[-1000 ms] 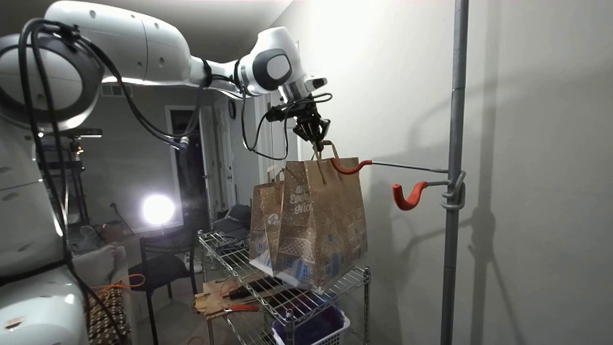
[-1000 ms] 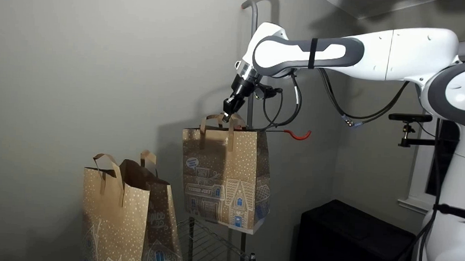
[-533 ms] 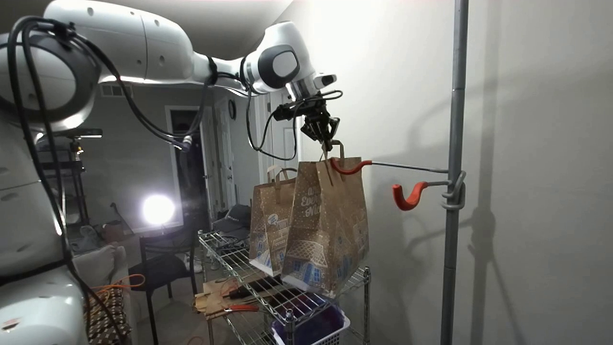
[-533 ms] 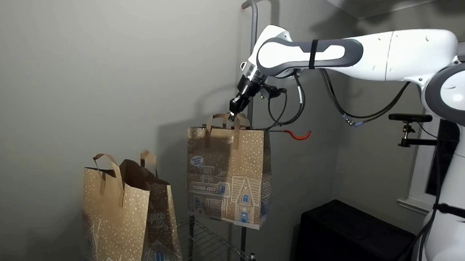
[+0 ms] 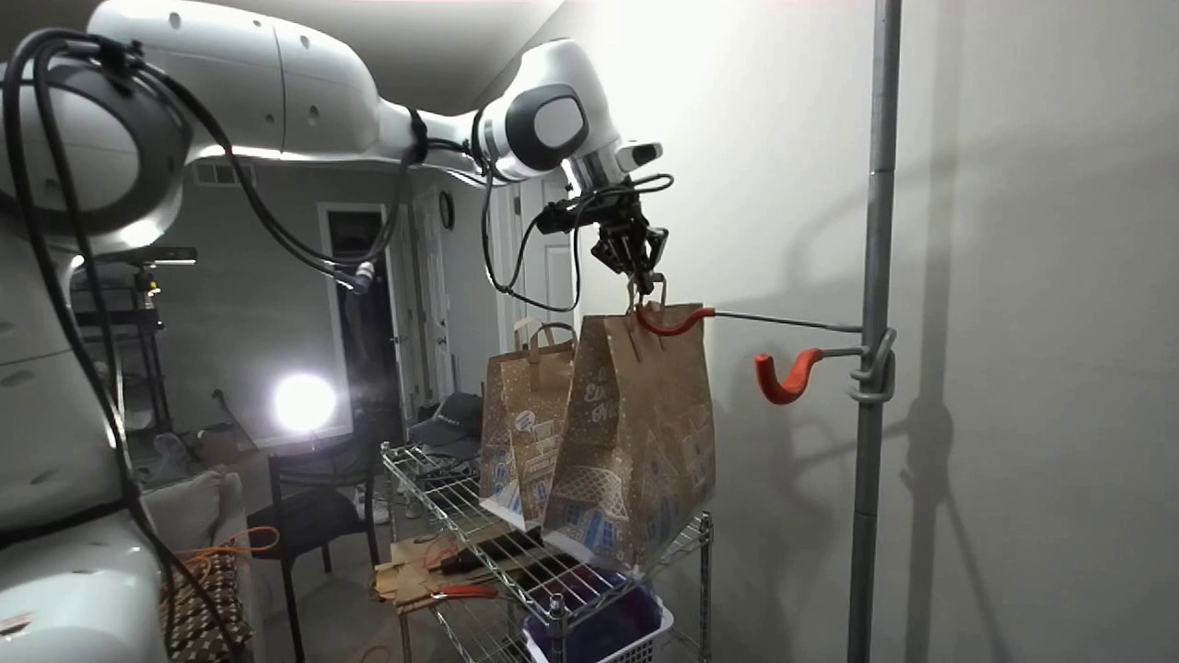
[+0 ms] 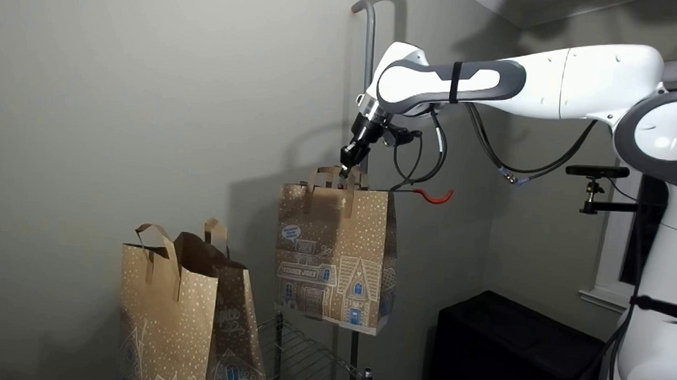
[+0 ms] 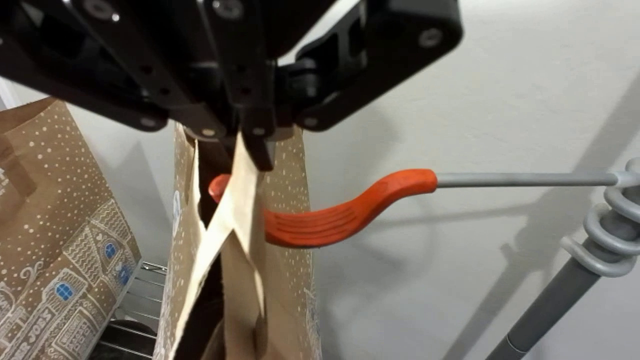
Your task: Hang the paper bag on the right on the orange hook on the right
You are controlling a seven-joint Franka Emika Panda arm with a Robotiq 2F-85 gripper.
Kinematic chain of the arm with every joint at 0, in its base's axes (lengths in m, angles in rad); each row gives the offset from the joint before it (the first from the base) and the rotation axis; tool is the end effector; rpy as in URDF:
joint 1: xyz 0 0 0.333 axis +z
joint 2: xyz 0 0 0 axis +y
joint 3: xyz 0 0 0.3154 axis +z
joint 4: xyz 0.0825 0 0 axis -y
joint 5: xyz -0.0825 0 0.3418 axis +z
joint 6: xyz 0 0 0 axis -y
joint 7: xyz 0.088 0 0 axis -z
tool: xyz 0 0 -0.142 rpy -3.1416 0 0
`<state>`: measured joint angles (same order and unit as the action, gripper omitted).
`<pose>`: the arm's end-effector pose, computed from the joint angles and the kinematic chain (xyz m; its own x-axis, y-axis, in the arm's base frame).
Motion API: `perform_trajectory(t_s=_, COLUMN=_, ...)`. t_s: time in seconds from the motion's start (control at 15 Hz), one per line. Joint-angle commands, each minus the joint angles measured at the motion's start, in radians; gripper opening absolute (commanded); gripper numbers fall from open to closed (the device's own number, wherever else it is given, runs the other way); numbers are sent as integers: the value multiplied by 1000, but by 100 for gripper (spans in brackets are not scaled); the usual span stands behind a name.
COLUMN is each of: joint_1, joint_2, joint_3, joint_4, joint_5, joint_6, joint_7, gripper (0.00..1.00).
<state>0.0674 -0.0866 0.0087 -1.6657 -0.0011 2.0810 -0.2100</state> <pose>0.5413 0.0414 0.6519 0.8390 0.2739 0.4701 0.2565 -0.9611 0.1021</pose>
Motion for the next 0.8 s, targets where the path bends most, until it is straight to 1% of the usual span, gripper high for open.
perform_trajectory(t_s=0.0, joint_1=-20, joint_2=5, joint_3=-5, joint_4=-7, joint_5=-2, joint_6=-17, joint_7=-17, gripper=5)
perform_trajectory(t_s=0.47, joint_1=-29, joint_2=34, joint_3=-6, joint_4=-11, joint_5=-18, joint_6=-22, joint_7=-9, gripper=5)
perform_trajectory(t_s=0.53, joint_1=-29, joint_2=35, joint_3=-6, joint_4=-10, joint_5=-18, joint_6=-25, joint_7=-1, gripper=9)
perform_trajectory(t_s=0.6, joint_1=-30, joint_2=35, joint_3=-6, joint_4=-11, joint_5=-19, joint_6=-24, joint_7=-5, gripper=30)
perform_trajectory(t_s=0.67, joint_1=-30, joint_2=33, joint_3=-6, joint_4=-11, joint_5=-23, joint_6=-25, joint_7=-3, gripper=32)
perform_trajectory(t_s=0.73, joint_1=-31, joint_2=30, joint_3=-6, joint_4=-11, joint_5=-25, joint_6=-24, joint_7=-1, gripper=37)
